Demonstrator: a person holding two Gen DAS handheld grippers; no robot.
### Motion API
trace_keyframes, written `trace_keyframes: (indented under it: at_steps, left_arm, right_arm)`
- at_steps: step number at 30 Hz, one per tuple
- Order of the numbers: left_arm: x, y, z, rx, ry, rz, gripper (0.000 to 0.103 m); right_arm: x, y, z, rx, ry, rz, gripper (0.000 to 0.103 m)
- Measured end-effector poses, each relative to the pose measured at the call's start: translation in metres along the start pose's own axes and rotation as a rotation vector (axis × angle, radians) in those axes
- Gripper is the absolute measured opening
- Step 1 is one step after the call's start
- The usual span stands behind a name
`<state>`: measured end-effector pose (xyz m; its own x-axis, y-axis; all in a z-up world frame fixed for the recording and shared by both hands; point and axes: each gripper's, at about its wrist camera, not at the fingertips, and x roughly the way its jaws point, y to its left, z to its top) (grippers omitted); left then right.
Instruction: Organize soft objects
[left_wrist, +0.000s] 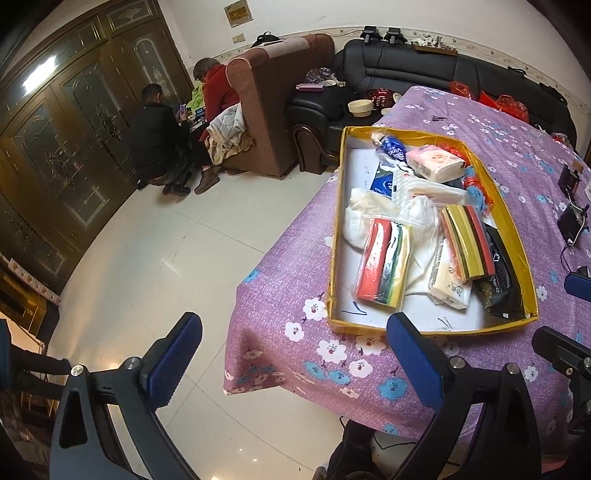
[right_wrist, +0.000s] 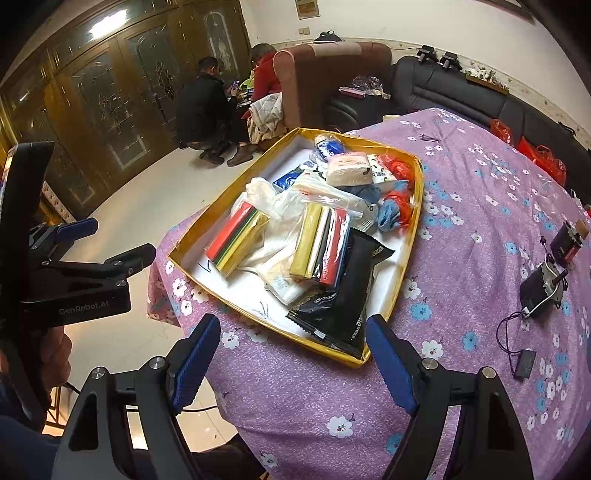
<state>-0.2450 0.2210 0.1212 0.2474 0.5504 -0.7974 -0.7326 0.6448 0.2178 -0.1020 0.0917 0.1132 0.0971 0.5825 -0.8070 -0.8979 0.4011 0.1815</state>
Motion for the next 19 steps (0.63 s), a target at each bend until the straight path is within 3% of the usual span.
trace_keyframes:
  at_steps: [19]
  left_arm:
    - [0.0, 0.029, -0.002, -0.097, 0.007, 0.02, 0.1]
  right_arm:
    - [0.001, 0.002, 0.0, 0.004, 0.0, -0.002, 0.085]
